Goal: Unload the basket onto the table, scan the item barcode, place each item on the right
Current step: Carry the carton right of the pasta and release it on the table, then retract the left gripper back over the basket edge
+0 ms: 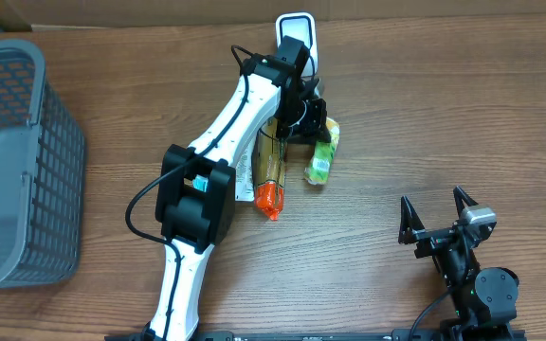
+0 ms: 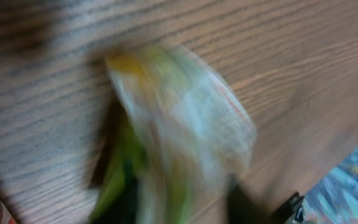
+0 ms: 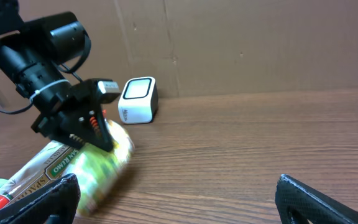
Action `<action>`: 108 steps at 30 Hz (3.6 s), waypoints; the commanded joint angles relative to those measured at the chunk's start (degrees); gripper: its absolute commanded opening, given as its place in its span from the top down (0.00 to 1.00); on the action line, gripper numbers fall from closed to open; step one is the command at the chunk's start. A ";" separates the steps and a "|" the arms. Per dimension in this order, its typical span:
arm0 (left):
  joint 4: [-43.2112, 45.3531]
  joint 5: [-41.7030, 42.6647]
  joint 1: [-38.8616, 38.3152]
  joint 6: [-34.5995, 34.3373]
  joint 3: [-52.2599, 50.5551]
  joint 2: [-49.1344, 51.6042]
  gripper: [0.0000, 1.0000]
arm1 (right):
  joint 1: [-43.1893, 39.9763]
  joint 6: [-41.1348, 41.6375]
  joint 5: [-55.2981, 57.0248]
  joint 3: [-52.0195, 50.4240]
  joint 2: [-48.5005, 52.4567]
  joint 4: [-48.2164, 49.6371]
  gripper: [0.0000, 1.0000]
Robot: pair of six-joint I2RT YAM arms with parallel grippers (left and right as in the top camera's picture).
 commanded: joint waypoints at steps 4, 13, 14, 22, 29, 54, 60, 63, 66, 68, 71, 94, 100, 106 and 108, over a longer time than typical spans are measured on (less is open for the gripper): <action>-1.79 2.19 -0.48 5.29 0.72 -0.68 0.00 | -0.22 0.17 0.37 -0.61 -0.52 0.24 0.00; -3.80 -5.53 1.92 7.85 2.64 -13.35 0.00 | -0.22 0.20 0.37 -0.61 -0.52 0.24 0.00; -4.35 -7.19 2.60 7.85 2.64 -15.78 0.00 | -0.22 0.20 0.37 -0.61 -0.52 0.24 0.00; -13.46 -17.92 10.62 8.79 2.64 -34.32 0.00 | -0.22 0.20 0.37 -0.61 -0.52 0.24 0.00; -26.23 -29.09 17.55 13.57 2.60 -45.24 0.01 | -0.22 0.20 0.37 -0.61 -0.52 0.26 0.00; -31.12 -35.36 23.32 19.32 -0.48 -56.30 0.01 | -0.22 0.20 0.37 -0.61 -0.52 0.26 0.00; -26.27 -32.41 32.83 30.73 -6.86 -56.04 0.01 | -0.22 0.20 0.37 -0.61 -0.52 0.24 0.00; -20.33 -31.91 38.49 35.28 -12.11 -55.47 0.01 | -0.22 0.20 0.37 -0.61 -0.52 0.26 0.00; -14.27 -25.73 43.50 38.93 -16.85 -54.31 0.00 | -0.22 0.20 0.37 -0.61 -0.52 0.24 0.00; -10.84 -20.04 45.94 42.18 -19.74 -53.37 0.00 | -0.22 0.20 0.37 -0.61 -0.52 0.24 0.00; -8.87 -14.67 47.39 45.35 -22.27 -51.52 0.00 | -0.22 0.20 0.37 -0.61 -0.52 0.26 0.00; -9.31 -13.29 47.25 46.18 -22.82 -44.65 0.01 | -0.22 0.20 0.37 -0.61 -0.52 0.24 0.00; -9.29 -13.31 47.25 46.18 -22.82 -44.65 0.01 | -0.22 0.20 0.37 -0.61 -0.52 0.24 0.00; -9.29 -13.29 47.25 46.18 -22.82 -44.65 0.00 | -0.22 0.20 0.37 -0.61 -0.52 0.24 0.00; -9.29 -13.31 47.25 46.18 -22.82 -44.65 0.00 | -0.22 0.20 0.35 -0.61 -0.52 0.24 0.00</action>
